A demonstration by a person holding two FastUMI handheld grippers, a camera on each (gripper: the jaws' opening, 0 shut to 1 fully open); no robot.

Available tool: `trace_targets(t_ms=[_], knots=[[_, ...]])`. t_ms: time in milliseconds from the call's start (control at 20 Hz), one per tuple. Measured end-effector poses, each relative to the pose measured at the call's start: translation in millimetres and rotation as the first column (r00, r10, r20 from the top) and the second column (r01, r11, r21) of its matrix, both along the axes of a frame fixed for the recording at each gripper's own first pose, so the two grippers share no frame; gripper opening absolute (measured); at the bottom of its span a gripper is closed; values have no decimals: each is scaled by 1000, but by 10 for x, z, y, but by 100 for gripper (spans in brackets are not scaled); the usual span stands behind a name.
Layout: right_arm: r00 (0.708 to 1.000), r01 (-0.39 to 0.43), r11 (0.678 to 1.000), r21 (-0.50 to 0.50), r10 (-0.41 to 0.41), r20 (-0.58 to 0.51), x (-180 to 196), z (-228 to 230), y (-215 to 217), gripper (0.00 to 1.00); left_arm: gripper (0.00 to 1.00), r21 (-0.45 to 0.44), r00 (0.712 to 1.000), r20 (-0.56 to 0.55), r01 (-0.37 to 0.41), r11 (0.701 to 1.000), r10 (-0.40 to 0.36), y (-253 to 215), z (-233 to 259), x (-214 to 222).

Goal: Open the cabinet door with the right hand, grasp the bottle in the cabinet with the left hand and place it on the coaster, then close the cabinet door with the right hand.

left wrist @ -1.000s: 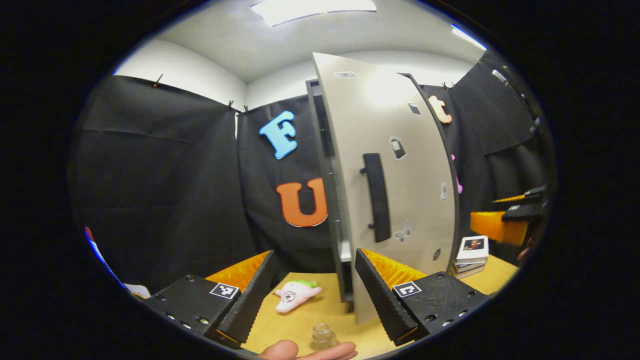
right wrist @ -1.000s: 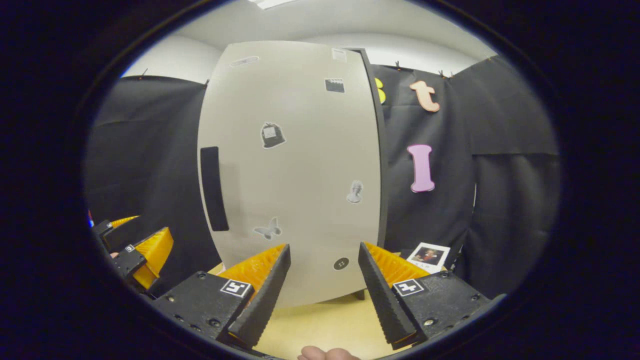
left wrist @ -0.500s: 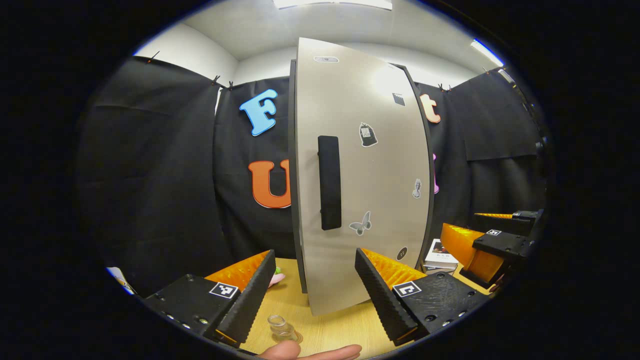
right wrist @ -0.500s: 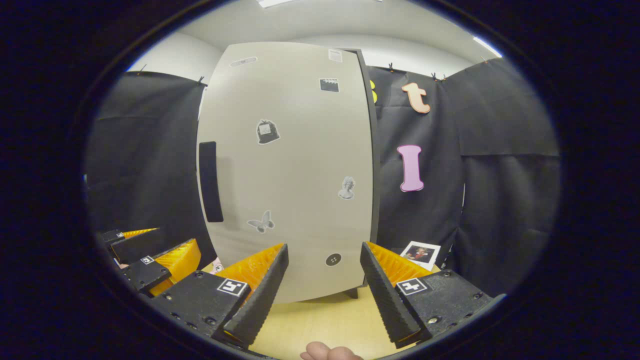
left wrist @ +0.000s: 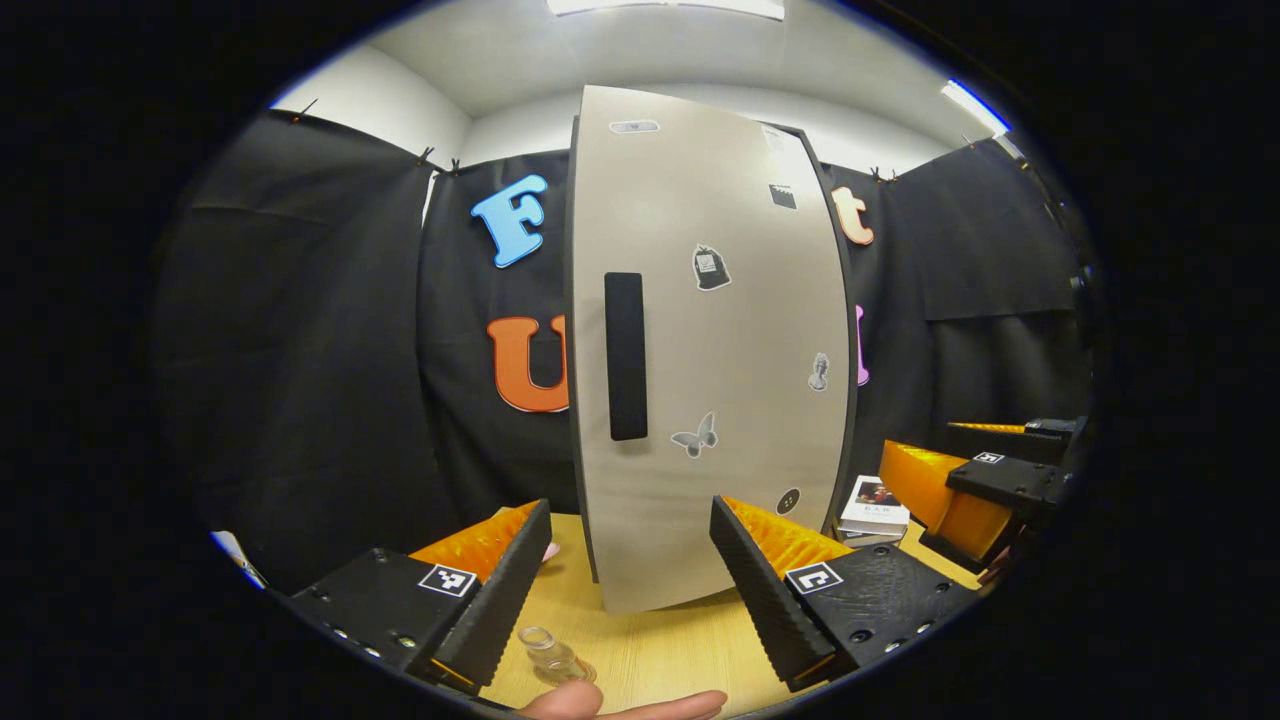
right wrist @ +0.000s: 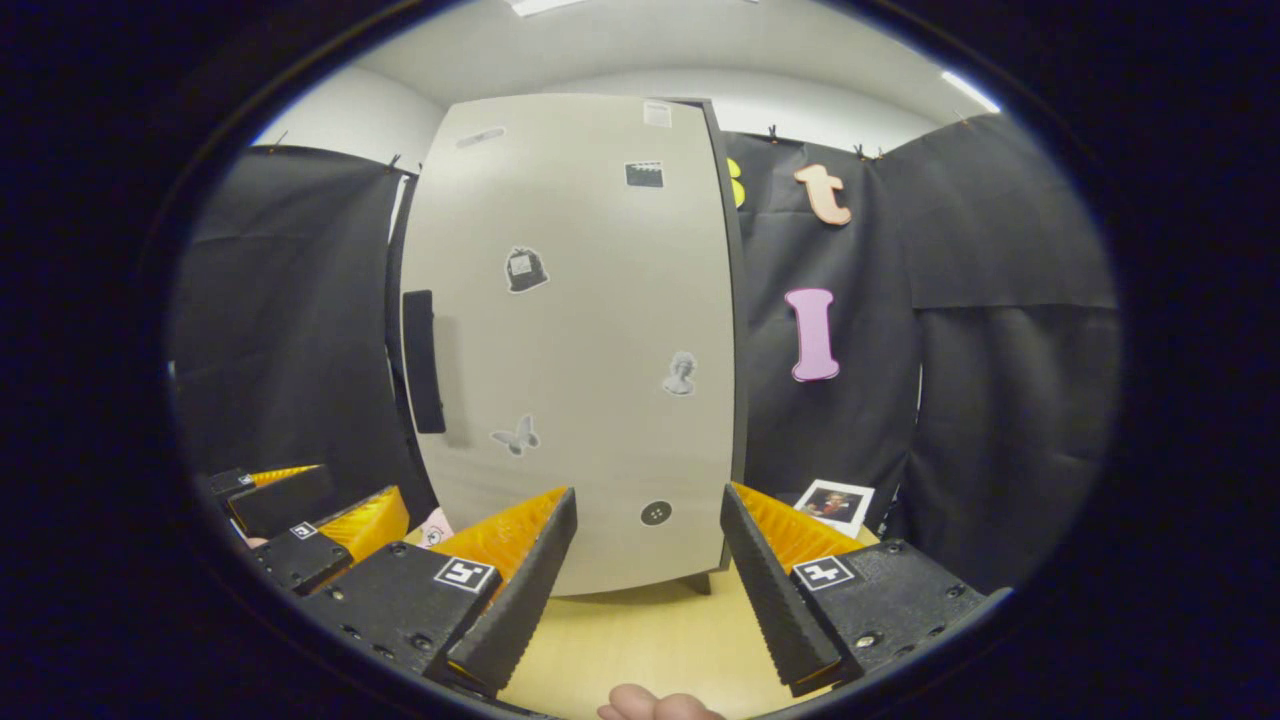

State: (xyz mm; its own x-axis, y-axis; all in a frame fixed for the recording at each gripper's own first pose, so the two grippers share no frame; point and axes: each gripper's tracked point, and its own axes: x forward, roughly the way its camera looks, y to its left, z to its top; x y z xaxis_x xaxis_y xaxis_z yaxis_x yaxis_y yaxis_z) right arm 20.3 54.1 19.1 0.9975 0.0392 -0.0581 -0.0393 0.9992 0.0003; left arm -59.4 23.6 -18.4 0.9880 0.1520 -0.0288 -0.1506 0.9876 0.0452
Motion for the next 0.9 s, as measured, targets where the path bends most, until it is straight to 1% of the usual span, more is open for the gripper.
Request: trace_targets(t_ms=[900], knots=[[1000,0,1000,13,0,-17,-29,-49,-44,94,96,-22,1000,-7,5,1000,-5,-26,6,-44]])
